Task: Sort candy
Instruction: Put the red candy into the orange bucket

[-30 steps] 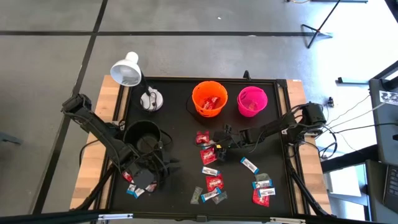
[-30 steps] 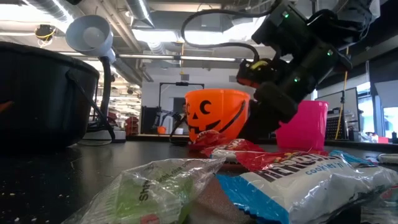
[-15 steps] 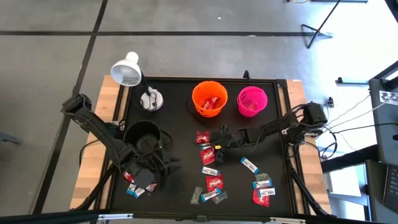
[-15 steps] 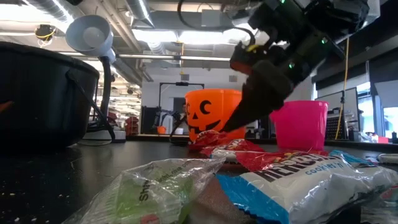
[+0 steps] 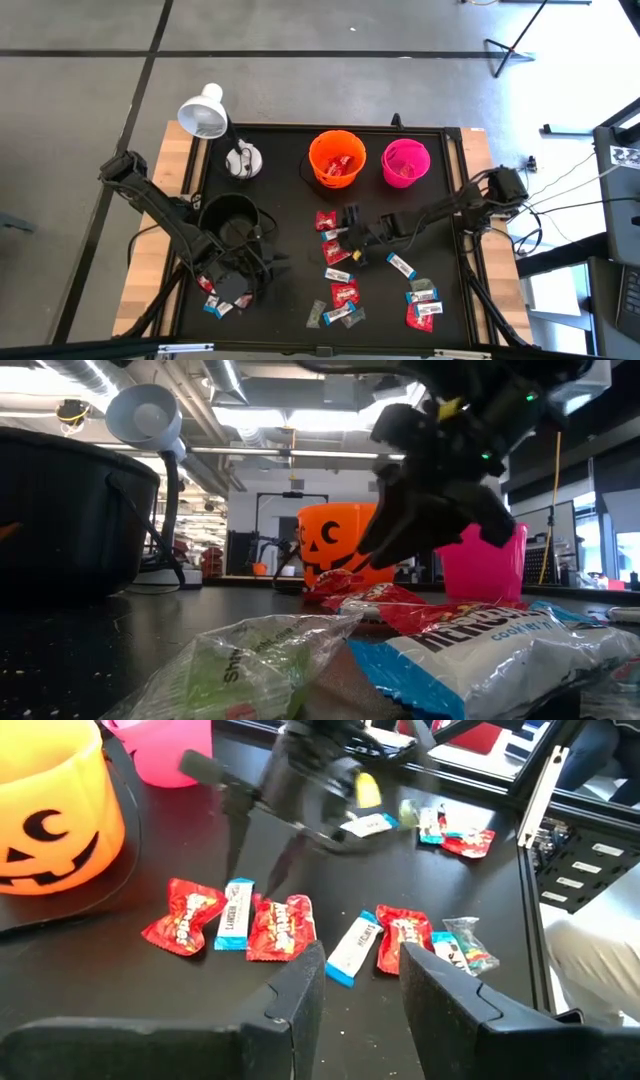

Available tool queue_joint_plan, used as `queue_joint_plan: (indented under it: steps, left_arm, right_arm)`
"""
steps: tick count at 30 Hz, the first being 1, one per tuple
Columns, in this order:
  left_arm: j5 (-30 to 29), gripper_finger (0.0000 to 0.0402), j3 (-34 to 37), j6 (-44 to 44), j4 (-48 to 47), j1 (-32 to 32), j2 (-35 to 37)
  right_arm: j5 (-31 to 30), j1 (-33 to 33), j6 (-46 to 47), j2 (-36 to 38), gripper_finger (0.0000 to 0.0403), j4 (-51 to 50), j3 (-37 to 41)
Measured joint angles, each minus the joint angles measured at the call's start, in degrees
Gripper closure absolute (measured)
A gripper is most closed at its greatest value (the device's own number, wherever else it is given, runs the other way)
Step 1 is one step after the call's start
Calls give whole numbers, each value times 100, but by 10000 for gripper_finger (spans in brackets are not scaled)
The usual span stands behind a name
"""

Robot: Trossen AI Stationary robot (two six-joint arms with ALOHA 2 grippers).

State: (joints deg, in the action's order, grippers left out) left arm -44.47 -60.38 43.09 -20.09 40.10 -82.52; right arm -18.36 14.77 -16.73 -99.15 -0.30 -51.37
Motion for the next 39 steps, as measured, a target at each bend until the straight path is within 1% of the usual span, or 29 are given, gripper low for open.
queue_joint_plan:
  steps: [4, 12, 20, 25, 29, 33, 39]
  left_arm:
    - [-28, 280, 0, 2, 4, -13, 0]
    - [-32, 280, 0, -17, 4, -13, 0]
    - [-107, 280, -1, -15, 2, -13, 0]
    - [-109, 280, -2, -15, 13, -30, 0]
    - [-113, 280, -1, -15, 11, -35, 0]
    - [-128, 280, 0, -17, 8, -33, 0]
    - [-137, 280, -1, -13, -27, -44, 0]
  right_arm:
    - [-810, 108, -577, -4, 219, 4, -2]
    - [-1141, 90, -1162, -50, 219, -38, -2]
    - [-1140, -75, -1207, -190, 219, -86, 9]
    - [-1103, -62, -1231, -497, 219, 140, -3]
    - [-1222, -100, -1284, -764, 219, 452, -7]
    - [-1284, -102, -1318, -885, 219, 833, -7]
    - [-1373, -97, -1369, -892, 219, 954, -4]
